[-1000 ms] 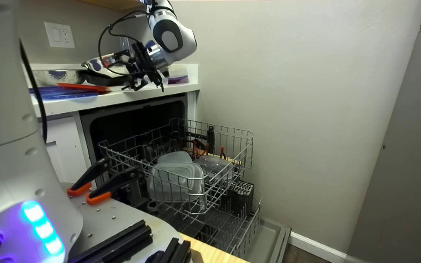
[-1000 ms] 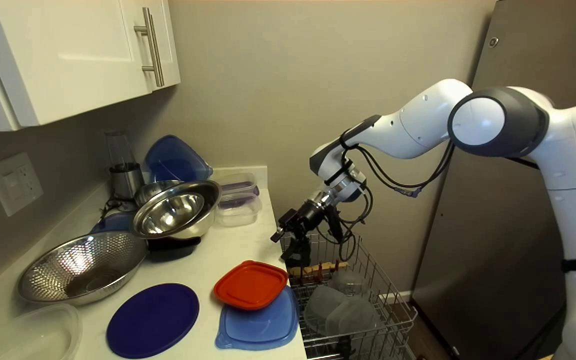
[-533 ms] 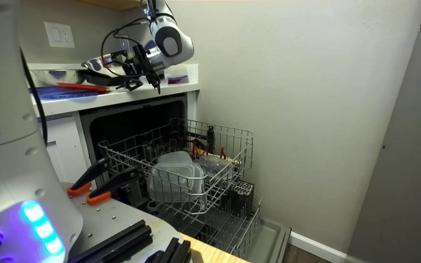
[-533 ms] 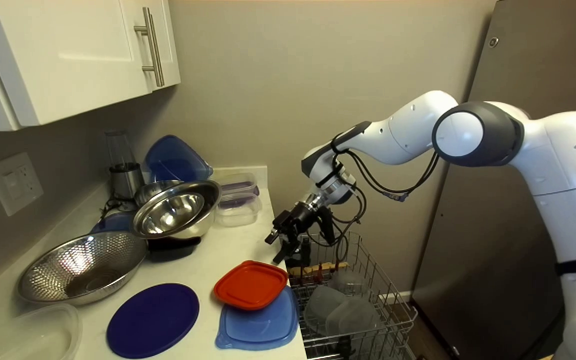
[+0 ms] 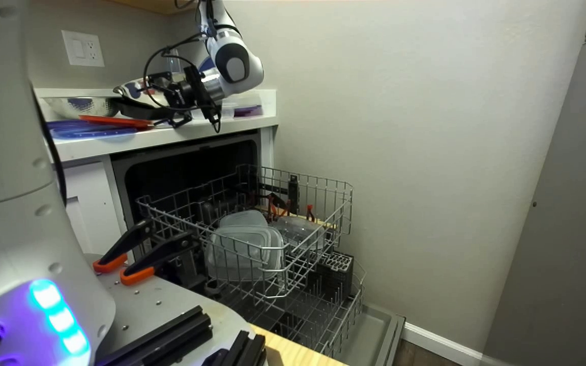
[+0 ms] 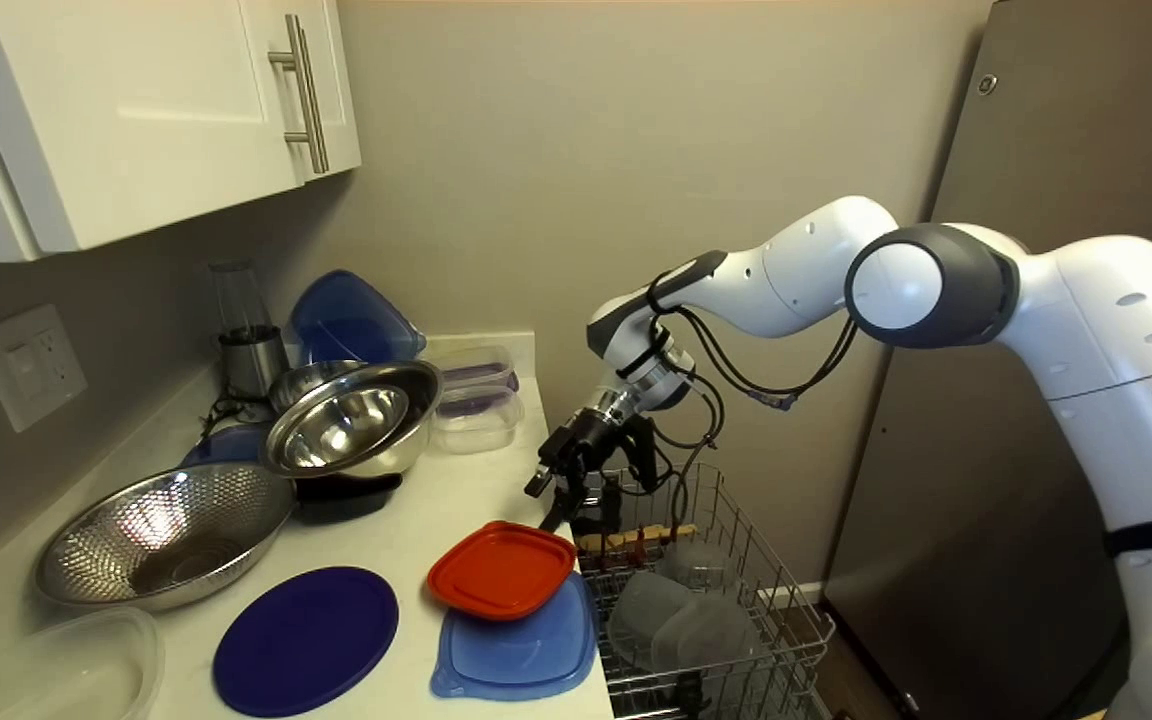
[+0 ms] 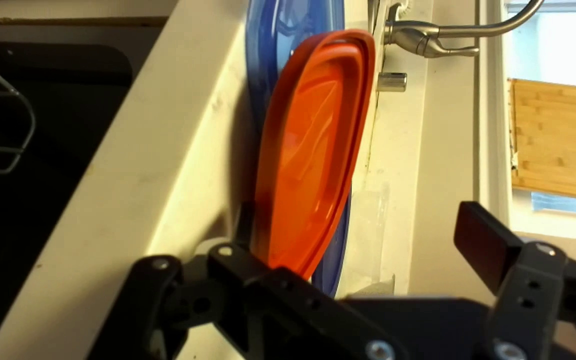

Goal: Put the red lid on the top dishrack of the dishwasher.

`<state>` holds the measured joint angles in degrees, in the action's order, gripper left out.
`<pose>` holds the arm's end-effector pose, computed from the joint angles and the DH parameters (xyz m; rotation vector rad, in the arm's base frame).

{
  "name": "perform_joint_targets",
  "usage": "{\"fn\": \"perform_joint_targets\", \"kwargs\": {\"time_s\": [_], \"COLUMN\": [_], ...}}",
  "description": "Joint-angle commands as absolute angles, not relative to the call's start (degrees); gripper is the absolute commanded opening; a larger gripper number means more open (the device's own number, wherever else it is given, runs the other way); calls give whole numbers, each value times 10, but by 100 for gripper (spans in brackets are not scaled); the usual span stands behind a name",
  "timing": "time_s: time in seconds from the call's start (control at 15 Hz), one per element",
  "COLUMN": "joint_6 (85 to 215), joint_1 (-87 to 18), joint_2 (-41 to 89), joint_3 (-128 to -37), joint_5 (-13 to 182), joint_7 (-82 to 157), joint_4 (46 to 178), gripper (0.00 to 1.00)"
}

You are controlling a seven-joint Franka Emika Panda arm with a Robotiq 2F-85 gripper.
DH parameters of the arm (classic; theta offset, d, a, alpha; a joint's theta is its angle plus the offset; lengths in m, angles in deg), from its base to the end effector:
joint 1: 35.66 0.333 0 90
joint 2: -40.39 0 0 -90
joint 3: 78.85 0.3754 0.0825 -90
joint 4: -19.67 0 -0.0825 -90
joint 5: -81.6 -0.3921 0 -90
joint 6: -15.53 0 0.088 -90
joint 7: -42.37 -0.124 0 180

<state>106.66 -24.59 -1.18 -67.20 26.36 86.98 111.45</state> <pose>0.5938 0.3327 0.2584 -1.7935 -0.7048 0.5086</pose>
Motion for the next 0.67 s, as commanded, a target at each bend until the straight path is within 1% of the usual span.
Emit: {"fn": "perform_joint_targets", "kwargs": {"time_s": [0.0,0.6], "joint_6": [1024,975], "joint_1": [-240,-233], "joint_2": [-31,-45], "joint_3": [-668,-649], "joint_5": [312,395], "joint_7": [846,834], "joint_4": [1079,1036], "gripper": [100,100]}}
